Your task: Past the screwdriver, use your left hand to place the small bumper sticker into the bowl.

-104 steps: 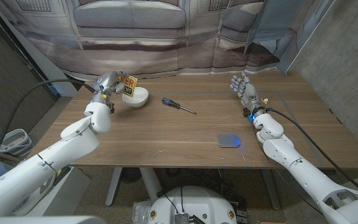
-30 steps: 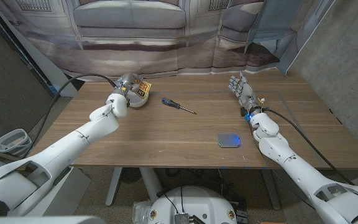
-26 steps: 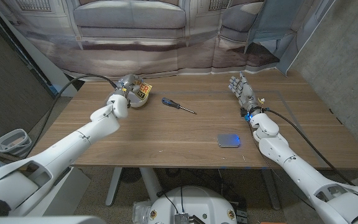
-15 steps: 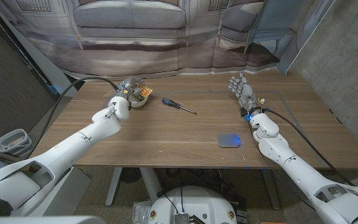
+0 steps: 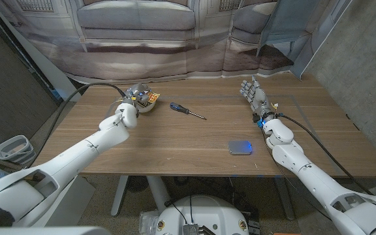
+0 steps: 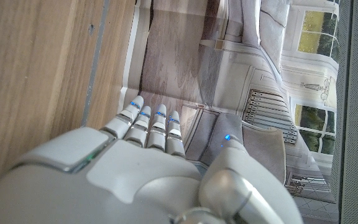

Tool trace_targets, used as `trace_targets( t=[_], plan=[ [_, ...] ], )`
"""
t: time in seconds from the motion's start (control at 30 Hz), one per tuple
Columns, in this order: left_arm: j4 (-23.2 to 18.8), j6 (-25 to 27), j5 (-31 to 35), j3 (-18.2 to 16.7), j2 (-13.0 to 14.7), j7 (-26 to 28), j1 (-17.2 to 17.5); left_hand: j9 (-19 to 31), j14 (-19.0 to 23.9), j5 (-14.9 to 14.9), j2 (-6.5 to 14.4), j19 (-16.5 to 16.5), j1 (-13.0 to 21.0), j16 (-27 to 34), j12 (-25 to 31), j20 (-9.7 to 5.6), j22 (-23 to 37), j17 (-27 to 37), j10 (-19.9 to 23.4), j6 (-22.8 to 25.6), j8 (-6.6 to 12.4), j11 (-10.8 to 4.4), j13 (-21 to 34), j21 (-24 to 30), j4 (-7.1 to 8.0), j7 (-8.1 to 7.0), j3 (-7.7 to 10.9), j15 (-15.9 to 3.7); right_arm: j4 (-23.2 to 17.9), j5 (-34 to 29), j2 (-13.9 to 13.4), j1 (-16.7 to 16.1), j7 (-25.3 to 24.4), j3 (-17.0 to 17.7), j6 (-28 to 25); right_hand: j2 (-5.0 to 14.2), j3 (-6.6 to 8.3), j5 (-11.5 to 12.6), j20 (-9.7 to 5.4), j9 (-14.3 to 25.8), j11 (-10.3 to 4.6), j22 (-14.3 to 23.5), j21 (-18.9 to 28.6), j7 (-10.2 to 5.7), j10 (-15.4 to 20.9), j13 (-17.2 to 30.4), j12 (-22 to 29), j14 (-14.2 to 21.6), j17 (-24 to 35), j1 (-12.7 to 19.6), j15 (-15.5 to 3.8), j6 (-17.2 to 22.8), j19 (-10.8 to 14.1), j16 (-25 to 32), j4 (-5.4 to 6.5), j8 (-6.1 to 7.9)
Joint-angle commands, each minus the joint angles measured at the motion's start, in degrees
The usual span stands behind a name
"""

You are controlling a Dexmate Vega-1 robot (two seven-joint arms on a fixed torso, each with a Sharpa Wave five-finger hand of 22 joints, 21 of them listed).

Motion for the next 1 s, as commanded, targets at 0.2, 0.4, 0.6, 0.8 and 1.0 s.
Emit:
trace_targets(
  t=[0.2,0.4,0.6,0.8,1.0],
  plan=[
    [3.3,0.9,0.5,2.2,-1.7,-1.2,-1.8,0.1,0.3,0.1,-0.2,-0.3,0.6,-0.1,-0.1,-2.36,0.0,0.4,0.4,0.4,-0.02,0.12,0.2,0.8,-0.35,0.11,-0.01,-7.06,-0.4,0.3,-0.5,-0.9,0.0,0.2,-0.4,0.71,-0.19,0.1,-1.40,0.2,-0.28,0.2,-0.1,0.18,0.3,0.2,-0.1,0.3,0.3,0.2,0.22,0.2,0.4,0.0,-0.19,-0.08],
    [5.0,0.8,0.5,3.0,-2.5,-1.7,-2.7,0.1,0.3,0.1,-0.1,-0.3,0.6,-0.1,0.0,-2.38,0.0,0.5,0.5,0.5,-0.05,0.19,0.2,1.0,-0.34,0.24,0.00,-7.16,-0.1,0.6,-0.2,-0.9,-0.1,0.2,-0.6,0.72,-0.21,0.1,-1.41,0.2,-0.22,0.2,-0.1,0.19,0.4,0.2,-0.1,0.4,0.3,0.2,0.18,0.1,0.4,0.0,-0.19,-0.08],
    [6.1,1.1,0.4,3.7,-3.1,-2.2,-3.2,0.1,0.3,0.1,-0.1,-0.5,0.6,-0.2,-0.1,-2.36,-0.1,0.6,0.5,0.4,-0.13,0.31,0.2,1.3,-0.33,0.18,0.00,-7.18,0.5,0.6,-0.1,-0.5,0.3,0.1,-0.6,0.74,-0.22,0.1,-1.38,0.2,-0.25,0.2,-0.1,0.22,0.4,0.2,-0.1,0.4,0.3,0.2,0.19,0.2,0.5,0.0,-0.20,-0.08],
    [6.2,1.0,0.2,3.9,-3.2,-2.1,-2.9,0.1,0.4,0.1,-0.1,-0.6,0.6,-0.2,-0.2,-2.33,-0.1,0.6,0.4,0.4,-0.17,0.09,0.2,1.5,-0.32,0.21,-0.01,-7.23,0.8,0.6,-0.1,-0.3,0.6,0.0,-0.6,0.76,-0.22,0.1,-1.39,0.2,-0.30,0.2,-0.1,0.18,0.4,0.2,-0.1,0.4,0.3,0.2,0.21,0.2,0.5,0.0,-0.22,-0.07],
    [5.1,1.6,0.2,3.9,-2.8,-2.1,-2.5,0.1,0.4,0.1,-0.2,-0.6,0.6,-0.2,-0.1,-2.31,-0.2,0.7,0.6,0.5,-0.17,0.14,0.2,1.8,-0.29,0.10,-0.05,-7.23,0.6,0.5,-0.2,-0.3,0.6,0.0,-0.5,0.77,-0.23,0.1,-1.40,0.2,-0.29,0.2,-0.1,0.19,0.4,0.2,-0.1,0.5,0.3,0.2,0.23,0.1,0.5,0.0,-0.23,-0.08]
  ],
)
